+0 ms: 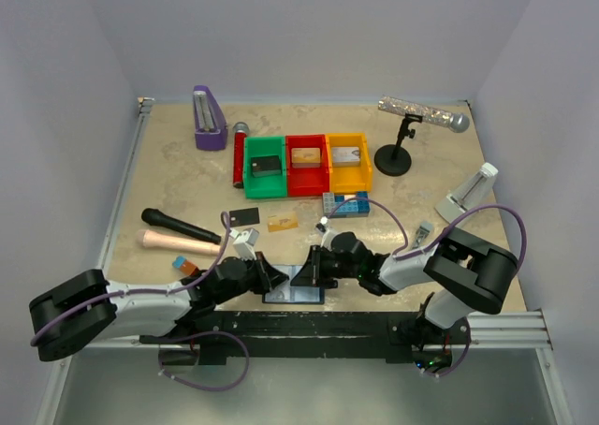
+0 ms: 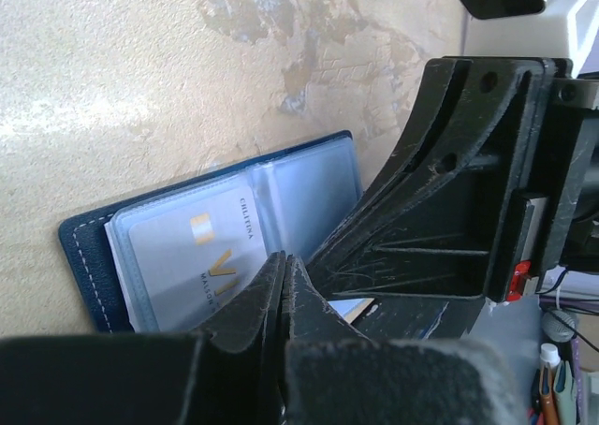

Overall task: Take the credit cards out of the card holder
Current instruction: Remove the credit card from the card holder.

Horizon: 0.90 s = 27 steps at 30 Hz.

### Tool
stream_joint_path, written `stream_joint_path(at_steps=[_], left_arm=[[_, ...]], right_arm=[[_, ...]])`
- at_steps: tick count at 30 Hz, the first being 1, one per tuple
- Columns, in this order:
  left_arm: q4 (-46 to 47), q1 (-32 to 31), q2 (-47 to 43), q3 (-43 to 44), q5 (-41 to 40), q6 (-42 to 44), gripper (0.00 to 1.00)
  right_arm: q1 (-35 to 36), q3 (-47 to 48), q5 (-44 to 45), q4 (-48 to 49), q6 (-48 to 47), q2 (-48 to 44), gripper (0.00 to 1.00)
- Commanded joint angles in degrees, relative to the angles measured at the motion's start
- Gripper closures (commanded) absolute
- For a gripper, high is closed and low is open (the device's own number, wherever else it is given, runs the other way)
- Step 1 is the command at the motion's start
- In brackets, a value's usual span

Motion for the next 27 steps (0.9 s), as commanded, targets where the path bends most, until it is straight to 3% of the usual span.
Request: stream_joint_path(at_steps=[1,6,10,16,27], left_arm=[[-0.1,-0.2,-2.8,-9.6,-1.3,-0.1,1.0],[-5.4,-0.2,-7.8,-8.2,-1.9,0.3,1.0],[-12.9,-0.2,-13.8,-6.4,-3.1,1.1,1.0],[-23.1,-0.2,-18.3,-4.8,-5.7,1.7,1.0],[-21.3,-0.2,-15.1,-6.2,-4.8,1.0,1.0]], right_arm=[[-0.2,-0.1,-0.2,4.7,0.5,0.7,0.97],[-0.3,0.0,-0.3,4.5,0.4,0.8,1.0],[-0.3,1.4,-1.2,1.1,-1.0,0.1,0.78],[-0.3,4.2,-2.8,-4.1,-2.4,0.0,0.66],[-0.2,6.3,-5.9,-6.6,-2.3,3.6,0.61]])
